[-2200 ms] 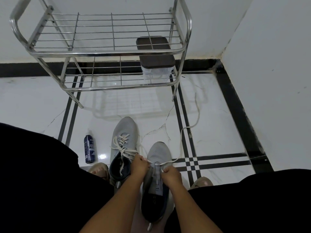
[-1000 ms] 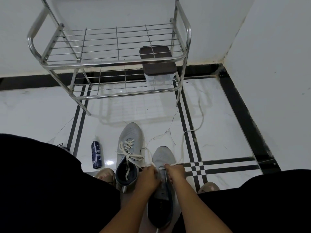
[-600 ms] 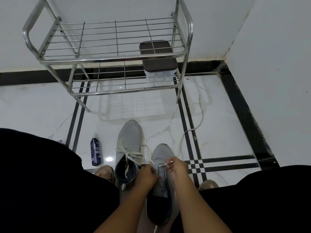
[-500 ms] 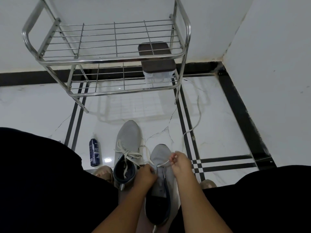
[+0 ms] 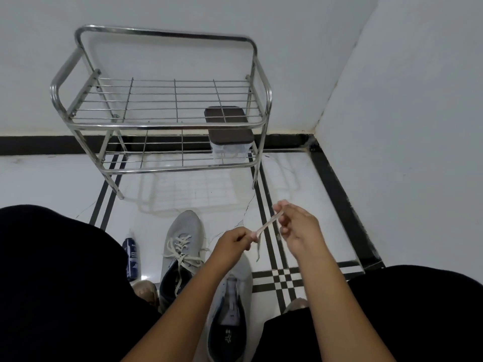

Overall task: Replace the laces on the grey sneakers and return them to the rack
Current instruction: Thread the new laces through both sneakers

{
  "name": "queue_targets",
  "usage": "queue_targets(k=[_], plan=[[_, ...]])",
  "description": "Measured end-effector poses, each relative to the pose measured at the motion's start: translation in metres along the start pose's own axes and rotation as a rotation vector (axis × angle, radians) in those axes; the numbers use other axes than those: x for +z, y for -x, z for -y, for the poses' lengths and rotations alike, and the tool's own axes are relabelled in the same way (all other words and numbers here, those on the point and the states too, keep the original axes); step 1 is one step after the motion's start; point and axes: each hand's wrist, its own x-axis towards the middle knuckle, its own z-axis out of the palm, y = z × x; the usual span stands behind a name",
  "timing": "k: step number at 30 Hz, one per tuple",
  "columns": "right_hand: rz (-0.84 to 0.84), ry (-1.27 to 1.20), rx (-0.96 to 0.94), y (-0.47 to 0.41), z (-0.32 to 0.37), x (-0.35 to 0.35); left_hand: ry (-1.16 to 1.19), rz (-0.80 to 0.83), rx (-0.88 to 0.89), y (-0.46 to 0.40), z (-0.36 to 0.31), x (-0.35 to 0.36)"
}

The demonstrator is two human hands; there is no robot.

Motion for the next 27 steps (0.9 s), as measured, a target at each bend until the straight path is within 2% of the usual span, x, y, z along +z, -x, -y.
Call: queue_targets(k=[2,6,8,10,12,14,16,18,20,22,24,27], plan=[[0.005,-0.056,-0.026,-0.004,0.028,-0.013,-0.140,0.051,-0.056,0.000,-0.001,-0.011],[-0.017,-0.079,-0.113,-0.010,0.059,-0.031,-0.610,0.064,-0.227,-0.012,0.013,-0.046],[0.009,-0.067,-0.122,-0.005,0.056,-0.035,-0.711,0.010,-0.367,-0.013,0.026,-0.065],[0.036,-0.010,-0.100,0.000,0.043,-0.031,-0.715,-0.070,-0.470,-0.007,0.037,-0.077],[0.053,0.098,-0.093,0.004,0.028,-0.021,-0.727,-0.226,-0.332,0.000,0.038,-0.072],[0.107,0.248,-0.101,0.009,0.014,-0.008,-0.524,-0.368,-0.099,0.004,0.025,-0.055],[0.180,0.359,-0.110,0.013,0.001,0.004,-0.232,-0.281,0.035,0.005,0.001,-0.038],[0.199,0.432,-0.142,0.012,-0.009,0.012,-0.027,-0.081,0.049,0.007,-0.020,-0.027],[0.196,0.485,-0.172,0.008,-0.014,0.014,0.072,0.062,0.041,0.009,-0.026,-0.025],[0.182,0.446,-0.160,0.005,-0.014,0.014,0.106,0.112,0.057,0.011,-0.024,-0.026],[0.146,0.314,-0.124,0.000,-0.011,0.012,0.065,0.091,0.046,0.008,-0.019,-0.031],[0.095,0.185,-0.127,-0.005,-0.003,0.002,-0.322,0.029,0.043,-0.001,-0.006,-0.042]])
